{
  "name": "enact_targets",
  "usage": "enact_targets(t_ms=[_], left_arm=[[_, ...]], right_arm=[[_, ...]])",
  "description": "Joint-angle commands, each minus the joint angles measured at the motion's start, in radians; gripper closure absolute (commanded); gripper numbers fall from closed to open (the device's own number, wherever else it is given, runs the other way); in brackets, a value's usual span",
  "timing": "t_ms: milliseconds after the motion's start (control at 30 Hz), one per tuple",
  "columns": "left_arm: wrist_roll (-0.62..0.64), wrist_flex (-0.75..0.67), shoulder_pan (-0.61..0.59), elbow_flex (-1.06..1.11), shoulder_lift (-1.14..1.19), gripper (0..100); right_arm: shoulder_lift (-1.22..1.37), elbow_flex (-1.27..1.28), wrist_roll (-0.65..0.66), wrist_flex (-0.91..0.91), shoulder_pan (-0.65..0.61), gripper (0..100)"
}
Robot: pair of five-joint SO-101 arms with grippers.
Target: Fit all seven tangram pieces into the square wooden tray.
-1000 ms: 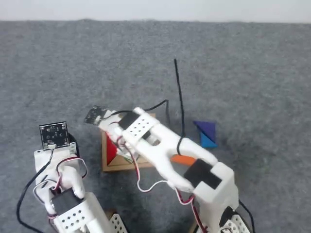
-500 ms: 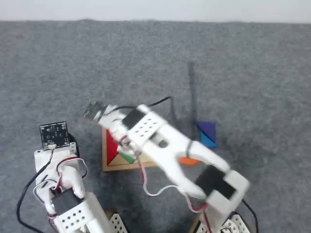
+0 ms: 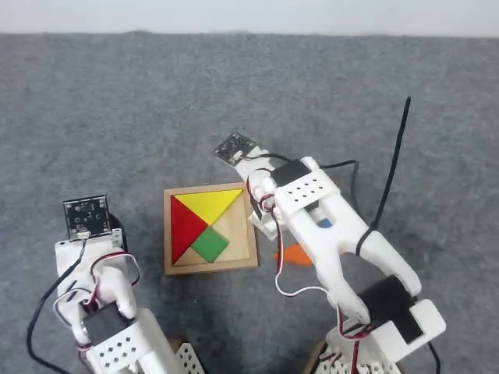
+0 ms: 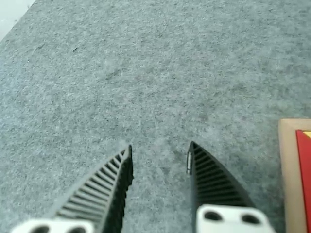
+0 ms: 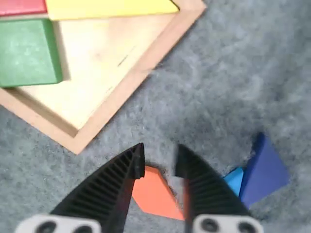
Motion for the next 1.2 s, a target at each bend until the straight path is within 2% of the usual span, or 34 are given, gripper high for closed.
enact_targets(t_ms=[0, 67, 233, 333, 433, 533, 633, 933, 1167], left_arm=[[-0.009, 0.008, 0.008, -0.012, -0.023, 82], [-0.009, 0.008, 0.008, -0.012, -0.023, 82], [-0.009, 0.008, 0.008, -0.012, -0.023, 82], [-0.009, 0.012, 0.008, -0.012, -0.023, 82], [-0.011, 0.02, 0.008, -0.012, -0.023, 82], [-0.011, 0.02, 0.008, -0.012, -0.023, 82], [-0.011, 0.02, 0.008, -0.012, -0.023, 82], [-0.011, 0.02, 0.008, -0.012, -0.023, 82], [-0.011, 0.02, 0.008, -0.012, -0.023, 82]], right_arm=[[-0.01, -0.006, 0.081, -0.018, 0.03, 82.4], [-0.007, -0.02, 0.1, -0.027, 0.081, 83.0], [0.016, -0.071, -0.023, -0.101, 0.282, 82.9], [0.062, -0.114, -0.023, -0.101, 0.335, 82.8], [0.12, -0.133, 0.02, -0.099, 0.366, 82.3], [0.18, -0.138, 0.124, -0.102, 0.372, 76.5], [0.214, -0.153, 0.16, -0.099, 0.366, 72.5], [0.274, -0.183, 0.258, -0.099, 0.377, 72.4], [0.348, -0.255, 0.298, -0.015, 0.452, 72.4]])
